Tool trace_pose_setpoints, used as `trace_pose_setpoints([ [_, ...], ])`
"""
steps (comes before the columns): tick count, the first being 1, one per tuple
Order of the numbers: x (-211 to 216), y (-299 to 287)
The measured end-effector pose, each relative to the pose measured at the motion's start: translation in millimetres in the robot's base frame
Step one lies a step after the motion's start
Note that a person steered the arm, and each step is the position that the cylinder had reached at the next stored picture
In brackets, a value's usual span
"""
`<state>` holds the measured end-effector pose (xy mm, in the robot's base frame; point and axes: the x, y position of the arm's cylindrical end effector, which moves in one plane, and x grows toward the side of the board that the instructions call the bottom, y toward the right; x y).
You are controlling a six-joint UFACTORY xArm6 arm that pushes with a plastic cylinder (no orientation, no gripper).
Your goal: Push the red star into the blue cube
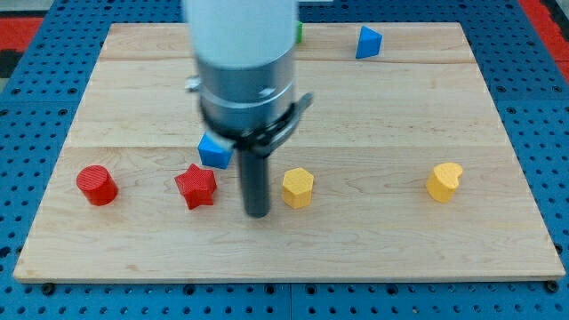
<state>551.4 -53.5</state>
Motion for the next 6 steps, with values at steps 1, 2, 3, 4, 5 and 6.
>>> trace_pose_setpoints([
  [1, -5.5, -51.5],
  [2, -30.7, -70.9],
  [3, -43.1, -85.4],
  [4, -66.4, -93.5],
  [5, -103.5, -67.9],
  [6, -135.1, -27.4],
])
